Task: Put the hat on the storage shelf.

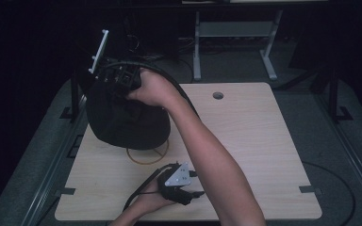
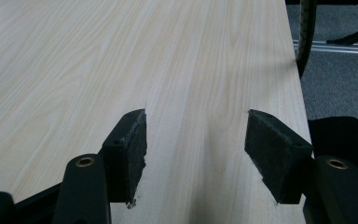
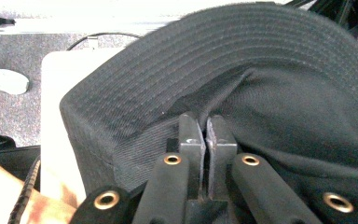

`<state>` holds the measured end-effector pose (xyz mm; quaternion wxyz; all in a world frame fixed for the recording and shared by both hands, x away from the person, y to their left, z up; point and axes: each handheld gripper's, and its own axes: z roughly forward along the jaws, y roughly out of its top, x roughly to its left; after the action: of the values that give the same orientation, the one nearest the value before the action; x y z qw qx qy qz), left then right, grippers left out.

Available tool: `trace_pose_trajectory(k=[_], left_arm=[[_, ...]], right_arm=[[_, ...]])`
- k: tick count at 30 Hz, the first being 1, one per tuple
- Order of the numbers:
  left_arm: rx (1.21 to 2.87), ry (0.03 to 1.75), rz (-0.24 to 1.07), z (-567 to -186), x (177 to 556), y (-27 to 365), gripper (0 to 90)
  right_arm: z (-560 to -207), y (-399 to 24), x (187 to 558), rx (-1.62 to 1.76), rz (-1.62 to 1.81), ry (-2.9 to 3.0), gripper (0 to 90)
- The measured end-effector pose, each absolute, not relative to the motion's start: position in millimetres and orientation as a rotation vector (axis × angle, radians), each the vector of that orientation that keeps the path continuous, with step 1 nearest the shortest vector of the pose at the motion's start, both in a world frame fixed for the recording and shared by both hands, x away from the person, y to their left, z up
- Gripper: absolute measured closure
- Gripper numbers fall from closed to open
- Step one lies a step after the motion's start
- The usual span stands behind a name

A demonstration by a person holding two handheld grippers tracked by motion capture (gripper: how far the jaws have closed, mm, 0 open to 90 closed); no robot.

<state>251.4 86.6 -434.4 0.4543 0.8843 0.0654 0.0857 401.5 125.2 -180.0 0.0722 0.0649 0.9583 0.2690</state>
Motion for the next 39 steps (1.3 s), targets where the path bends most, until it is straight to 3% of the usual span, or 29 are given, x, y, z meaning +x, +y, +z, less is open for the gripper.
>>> trace_pose_trajectory(k=[8,10,15,39], left_arm=[[2.176,0.169,0.215,-434,251,89,37.8],[2.176,0.17,0.213,-434,251,89,37.7],[2.175,0.172,0.212,-434,251,88,37.6],[2.192,0.177,0.2,-438,250,86,36.0]], right_arm=[[-195,130,409,0.212,0.868,2.889,78.6],[-194,126,410,0.228,0.911,2.892,71.2],[-190,114,412,0.261,0.98,2.867,62.4],[-165,40,412,0.409,1.203,2.725,42.3]])
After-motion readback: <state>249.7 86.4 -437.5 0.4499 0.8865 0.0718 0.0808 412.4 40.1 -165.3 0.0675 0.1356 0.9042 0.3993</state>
